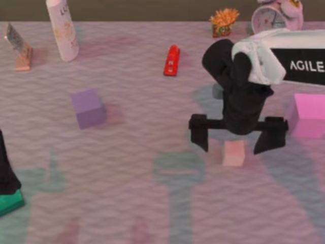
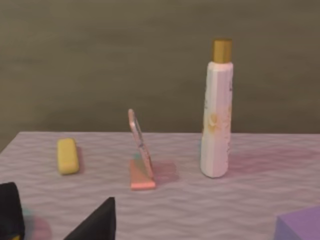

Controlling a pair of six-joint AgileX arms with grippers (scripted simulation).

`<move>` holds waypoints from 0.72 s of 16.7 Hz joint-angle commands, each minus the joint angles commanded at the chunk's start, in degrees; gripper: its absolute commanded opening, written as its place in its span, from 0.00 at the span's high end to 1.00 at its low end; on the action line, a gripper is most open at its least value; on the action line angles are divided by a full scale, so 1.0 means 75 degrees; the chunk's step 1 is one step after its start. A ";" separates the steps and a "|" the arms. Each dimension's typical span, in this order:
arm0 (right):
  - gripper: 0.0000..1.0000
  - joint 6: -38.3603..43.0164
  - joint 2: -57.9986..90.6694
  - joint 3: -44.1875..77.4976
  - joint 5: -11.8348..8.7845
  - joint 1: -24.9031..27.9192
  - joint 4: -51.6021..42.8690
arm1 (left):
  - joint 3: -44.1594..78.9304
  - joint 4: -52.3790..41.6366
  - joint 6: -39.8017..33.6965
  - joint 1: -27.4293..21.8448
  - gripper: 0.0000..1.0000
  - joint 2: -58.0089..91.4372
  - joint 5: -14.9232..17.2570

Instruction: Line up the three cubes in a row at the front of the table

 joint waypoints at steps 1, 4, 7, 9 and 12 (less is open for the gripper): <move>0.00 0.0005 0.0125 -0.0170 0.0001 0.0005 0.0307 | 0.0000 0.0000 0.0000 0.0000 0.00 0.0000 0.0000; 0.00 0.0021 0.0366 -0.0470 0.0003 0.0018 0.0784 | 0.0000 0.0000 0.0000 0.0000 0.00 0.0000 0.0000; 0.00 0.0022 0.0371 -0.0475 0.0003 0.0018 0.0792 | 0.0000 0.0000 0.0000 0.0000 0.00 0.0000 0.0000; 0.08 0.0022 0.0371 -0.0475 0.0003 0.0018 0.0792 | 0.0000 0.0000 0.0000 0.0000 0.00 0.0000 0.0000; 0.30 0.0022 0.0371 -0.0475 0.0003 0.0018 0.0792 | 0.0000 0.0000 0.0000 0.0000 0.00 0.0000 0.0000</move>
